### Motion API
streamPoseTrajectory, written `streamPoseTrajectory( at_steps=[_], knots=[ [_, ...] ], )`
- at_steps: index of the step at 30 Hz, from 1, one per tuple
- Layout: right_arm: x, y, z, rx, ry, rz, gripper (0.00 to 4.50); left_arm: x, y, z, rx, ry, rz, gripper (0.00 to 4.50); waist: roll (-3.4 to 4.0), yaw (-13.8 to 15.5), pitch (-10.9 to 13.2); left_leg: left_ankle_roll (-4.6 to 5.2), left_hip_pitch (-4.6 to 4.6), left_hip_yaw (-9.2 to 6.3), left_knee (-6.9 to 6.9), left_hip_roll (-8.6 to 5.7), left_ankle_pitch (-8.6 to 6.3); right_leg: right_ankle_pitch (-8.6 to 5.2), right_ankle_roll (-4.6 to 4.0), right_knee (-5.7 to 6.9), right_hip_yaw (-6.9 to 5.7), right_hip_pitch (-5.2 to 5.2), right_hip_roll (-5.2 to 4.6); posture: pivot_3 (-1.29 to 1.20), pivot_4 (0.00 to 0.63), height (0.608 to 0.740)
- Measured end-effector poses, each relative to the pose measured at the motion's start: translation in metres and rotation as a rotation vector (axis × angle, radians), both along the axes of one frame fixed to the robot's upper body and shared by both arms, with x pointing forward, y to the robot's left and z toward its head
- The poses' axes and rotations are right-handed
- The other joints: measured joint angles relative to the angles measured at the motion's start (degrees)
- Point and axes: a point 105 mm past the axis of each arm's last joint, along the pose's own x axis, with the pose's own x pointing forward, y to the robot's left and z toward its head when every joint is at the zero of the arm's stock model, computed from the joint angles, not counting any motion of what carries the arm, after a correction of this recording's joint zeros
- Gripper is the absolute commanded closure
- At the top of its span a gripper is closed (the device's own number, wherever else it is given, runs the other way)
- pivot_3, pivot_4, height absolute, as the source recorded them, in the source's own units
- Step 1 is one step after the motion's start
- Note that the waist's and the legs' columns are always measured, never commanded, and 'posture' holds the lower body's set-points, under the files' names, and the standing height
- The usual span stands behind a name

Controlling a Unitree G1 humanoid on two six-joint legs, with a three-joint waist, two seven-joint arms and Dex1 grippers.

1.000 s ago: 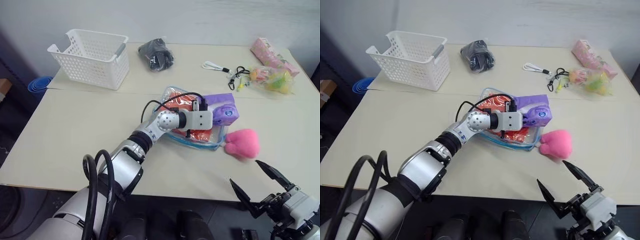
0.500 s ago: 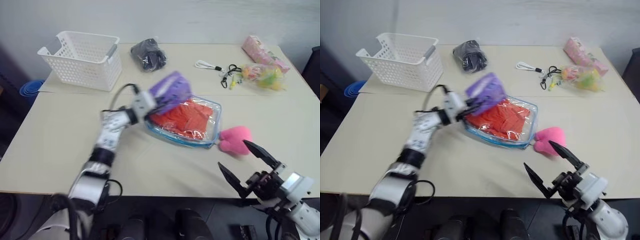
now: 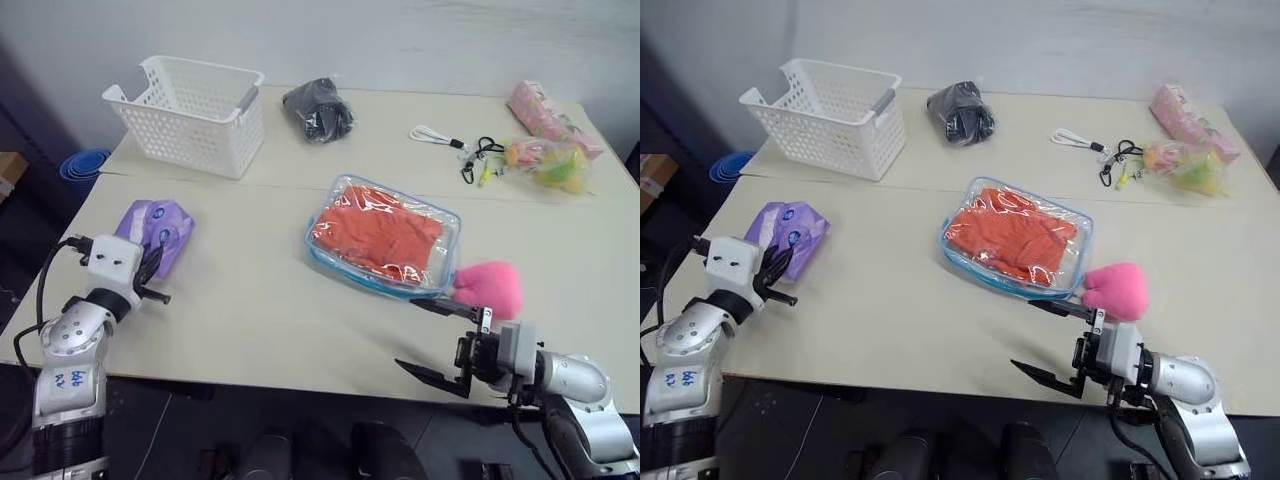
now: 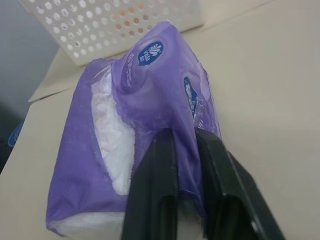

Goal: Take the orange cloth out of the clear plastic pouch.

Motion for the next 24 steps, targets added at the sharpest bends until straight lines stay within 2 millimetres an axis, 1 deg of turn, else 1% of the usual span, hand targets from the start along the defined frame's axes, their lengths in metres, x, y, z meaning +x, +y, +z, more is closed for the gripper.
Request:
streamPoseTrajectory(
  at_steps=[4, 5, 6, 7, 8, 10, 11, 12, 13, 14, 16, 18, 19, 20, 21, 23, 24],
  knots=[
    [0.002, -0.005, 0.001, 0.001, 0.008, -0.013, 0.00, -0.002, 0.001, 0.004, 0.011, 0.010, -0.011, 1.85, 0.00, -0.30, 0.00, -0.11, 0.00, 0.00, -0.11, 0.07, 0.04, 0.00, -0.01, 0.03, -0.02, -0.08, 0.06, 0.00, 0.150, 0.740],
    [0.002, -0.009, 0.002, 0.007, 0.009, -0.030, 0.00, -0.002, -0.002, 0.008, 0.002, -0.007, -0.042, 1.64, 0.00, -0.29, 0.00, -0.11, -0.01, 0.00, -0.11, 0.07, 0.04, 0.00, -0.01, 0.03, -0.02, -0.08, 0.06, 0.00, 0.150, 0.740],
    [0.001, -0.014, 0.002, 0.008, 0.015, -0.052, 0.00, -0.003, -0.007, 0.018, -0.014, -0.046, -0.094, 1.29, 0.00, -0.30, 0.00, -0.11, -0.01, 0.00, -0.11, 0.07, 0.04, 0.00, -0.01, 0.01, -0.02, -0.08, 0.06, 0.00, 0.150, 0.740],
    [-0.002, -0.020, 0.001, 0.005, 0.026, -0.078, 0.00, -0.005, -0.016, 0.033, -0.005, -0.098, -0.190, 1.29, -0.02, -0.19, 0.00, -0.12, -0.04, -0.03, -0.09, 0.08, 0.03, 0.00, -0.01, -0.02, -0.08, -0.07, 0.04, 0.00, 0.150, 0.740],
    [-0.004, -0.023, 0.000, 0.007, 0.034, -0.090, 0.00, -0.008, -0.021, 0.043, 0.017, -0.126, -0.252, 1.29, -0.02, -0.22, -0.01, -0.13, -0.03, -0.03, -0.10, 0.08, 0.02, 0.00, -0.02, -0.05, -0.07, -0.05, 0.04, 0.00, 0.150, 0.740],
    [-0.009, -0.030, -0.004, 0.008, 0.060, -0.127, 0.00, -0.012, -0.038, 0.068, 0.089, -0.185, -0.428, 1.29, -0.01, -0.16, -0.01, -0.12, -0.02, -0.02, -0.10, 0.06, 0.01, 0.00, -0.03, -0.08, -0.07, -0.02, 0.01, 0.00, 0.150, 0.740],
    [-0.012, -0.034, -0.005, 0.009, 0.071, -0.145, 0.00, -0.013, -0.047, 0.078, 0.138, -0.201, -0.510, 1.29, 0.00, -0.16, -0.01, -0.12, 0.00, -0.01, -0.10, 0.05, 0.01, -0.01, -0.03, -0.11, -0.06, 0.02, 0.01, 0.00, 0.150, 0.740],
    [-0.015, -0.037, -0.006, 0.008, 0.074, -0.163, 0.00, -0.012, -0.056, 0.082, 0.175, -0.207, -0.574, 1.29, 0.02, -0.23, -0.02, -0.12, 0.00, 0.00, -0.10, 0.05, 0.01, -0.01, -0.03, -0.10, -0.05, 0.02, 0.01, 0.00, 0.150, 0.740],
    [-0.019, -0.042, -0.008, 0.008, 0.078, -0.191, 0.00, -0.006, -0.071, 0.083, 0.228, -0.208, -0.663, 0.95, 0.16, 0.13, -0.08, -0.10, 0.06, -0.03, -0.11, -0.02, 0.02, -0.01, -0.03, -0.10, -0.11, 0.09, -0.03, 0.00, 0.150, 0.740],
    [-0.023, -0.046, -0.011, 0.009, 0.088, -0.218, 0.00, 0.002, -0.086, 0.079, 0.289, -0.198, -0.748, 0.69, 0.23, 0.44, -0.12, -0.09, 0.10, -0.03, -0.11, -0.05, 0.02, -0.01, -0.03, -0.13, -0.14, 0.18, -0.03, 0.00, 0.150, 0.740],
    [-0.029, -0.051, -0.015, 0.002, 0.098, -0.242, 0.00, 0.016, -0.114, 0.059, 0.382, -0.148, -0.893, 0.10, 0.28, 0.20, -0.14, -0.04, 0.15, 0.07, -0.12, -0.07, 0.01, 0.00, -0.03, -0.15, -0.06, 0.22, 0.02, 0.00, 0.150, 0.740],
    [-0.036, -0.058, -0.020, -0.008, 0.113, -0.287, 0.00, 0.032, -0.144, 0.036, 0.485, -0.114, -1.028, 0.05, 0.23, -0.01, -0.13, -0.01, 0.07, 0.13, -0.10, -0.07, 0.00, 0.00, -0.02, -0.07, -0.05, 0.08, 0.11, 0.00, 0.150, 0.740],
    [-0.038, -0.060, -0.022, -0.009, 0.120, -0.305, 0.00, 0.038, -0.153, 0.030, 0.508, -0.103, -1.062, 0.05, 0.16, -0.20, -0.11, -0.01, -0.02, 0.17, -0.09, -0.07, 0.00, 0.00, -0.01, 0.01, 0.00, -0.05, 0.12, 0.00, 0.150, 0.740],
    [-0.042, -0.065, -0.024, -0.006, 0.128, -0.338, 0.00, 0.050, -0.169, 0.027, 0.503, -0.097, -1.094, 0.05, 0.13, -0.09, -0.09, 0.00, -0.07, 0.18, -0.05, -0.09, 0.01, 0.01, 0.00, 0.07, -0.07, -0.11, 0.16, 0.00, 0.150, 0.740],
    [-0.044, -0.066, -0.025, -0.004, 0.133, -0.352, 0.00, 0.057, -0.180, 0.028, 0.502, -0.098, -1.118, 0.05, 0.07, -0.15, -0.06, 0.00, -0.10, 0.22, -0.04, -0.07, 0.02, 0.02, 0.02, 0.08, -0.15, -0.15, 0.21, 0.00, 0.150, 0.740],
    [-0.050, -0.067, -0.023, -0.003, 0.126, -0.377, 0.00, 0.068, -0.203, 0.027, 0.538, -0.095, -1.173, 0.05, 0.05, -0.42, -0.06, 0.07, -0.05, 0.55, -0.11, -0.04, -0.02, 0.03, 0.05, 0.36, -0.19, -0.25, 0.25, 0.00, 0.150, 0.740],
    [-0.053, -0.066, -0.022, -0.005, 0.127, -0.380, 0.00, 0.071, -0.208, 0.026, 0.564, -0.091, -1.188, 0.05, 0.04, -0.56, -0.05, 0.13, 0.00, 0.66, -0.11, -0.01, -0.06, 0.03, 0.06, 0.40, -0.18, -0.28, 0.26, 0.00, 0.150, 0.740]
  ],
)
